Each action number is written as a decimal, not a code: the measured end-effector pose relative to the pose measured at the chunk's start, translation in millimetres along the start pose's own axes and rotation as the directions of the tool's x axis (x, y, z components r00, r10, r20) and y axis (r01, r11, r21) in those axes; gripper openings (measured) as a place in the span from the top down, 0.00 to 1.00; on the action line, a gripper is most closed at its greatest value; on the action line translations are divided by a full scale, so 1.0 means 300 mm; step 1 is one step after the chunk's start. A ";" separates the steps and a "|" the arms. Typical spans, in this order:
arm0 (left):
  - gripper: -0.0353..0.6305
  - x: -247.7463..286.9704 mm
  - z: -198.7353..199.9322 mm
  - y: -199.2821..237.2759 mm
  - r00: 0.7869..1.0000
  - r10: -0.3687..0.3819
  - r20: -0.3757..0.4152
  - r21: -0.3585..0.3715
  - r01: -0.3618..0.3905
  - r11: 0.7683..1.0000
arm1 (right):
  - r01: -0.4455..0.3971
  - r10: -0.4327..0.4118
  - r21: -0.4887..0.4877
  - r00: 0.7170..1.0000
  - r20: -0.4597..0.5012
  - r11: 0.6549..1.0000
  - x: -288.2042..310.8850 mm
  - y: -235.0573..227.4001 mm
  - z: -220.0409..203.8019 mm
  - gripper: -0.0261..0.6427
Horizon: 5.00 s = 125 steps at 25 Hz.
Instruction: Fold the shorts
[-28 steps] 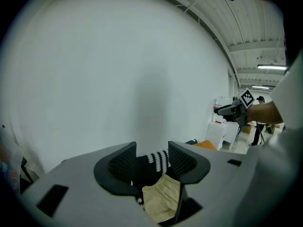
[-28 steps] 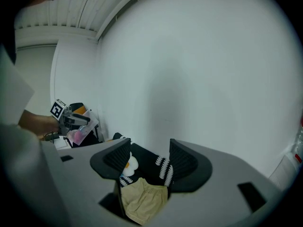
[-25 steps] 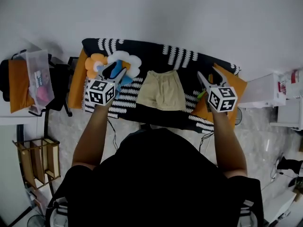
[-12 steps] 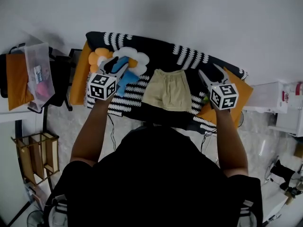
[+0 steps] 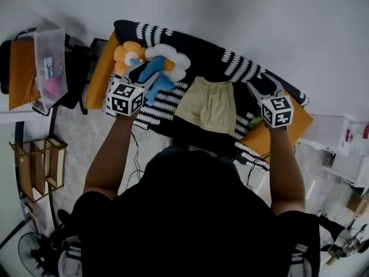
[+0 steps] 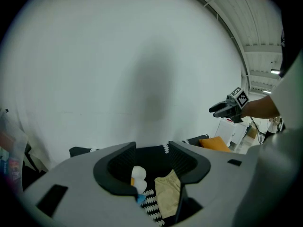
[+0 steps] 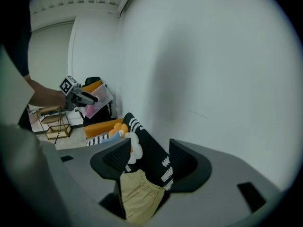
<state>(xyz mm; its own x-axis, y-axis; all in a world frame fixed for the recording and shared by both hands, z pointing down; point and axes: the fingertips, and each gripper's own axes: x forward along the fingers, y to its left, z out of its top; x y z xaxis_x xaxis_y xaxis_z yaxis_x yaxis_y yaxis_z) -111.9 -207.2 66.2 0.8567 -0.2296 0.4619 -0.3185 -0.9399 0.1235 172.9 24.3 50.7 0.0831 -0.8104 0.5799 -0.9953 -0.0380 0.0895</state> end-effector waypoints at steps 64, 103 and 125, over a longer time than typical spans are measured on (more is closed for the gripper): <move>0.57 0.664 -1.779 -0.088 0.892 0.048 -0.450 -0.261 -0.183 0.948 | -0.682 0.149 -0.680 0.727 -0.670 0.270 1.658 0.353 -1.315 0.68; 0.90 0.601 -1.925 -0.464 0.773 -0.028 -0.633 -0.118 -0.061 0.991 | -0.662 0.085 -0.715 0.718 -0.691 -0.225 1.672 0.272 -1.395 0.90; 0.90 0.828 -1.664 -1.116 0.776 -0.297 -0.557 -0.187 0.231 0.955 | -0.554 0.032 -0.733 0.789 -0.614 -0.395 1.463 0.031 -1.424 0.90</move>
<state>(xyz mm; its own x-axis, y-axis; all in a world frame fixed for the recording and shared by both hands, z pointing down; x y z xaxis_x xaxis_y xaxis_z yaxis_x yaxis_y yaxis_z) 4.8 176.7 578.2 0.5333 0.2419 0.8106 -0.1817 -0.9032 0.3890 221.8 -82.2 652.0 0.0651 -0.2816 0.9573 0.3840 0.8926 0.2364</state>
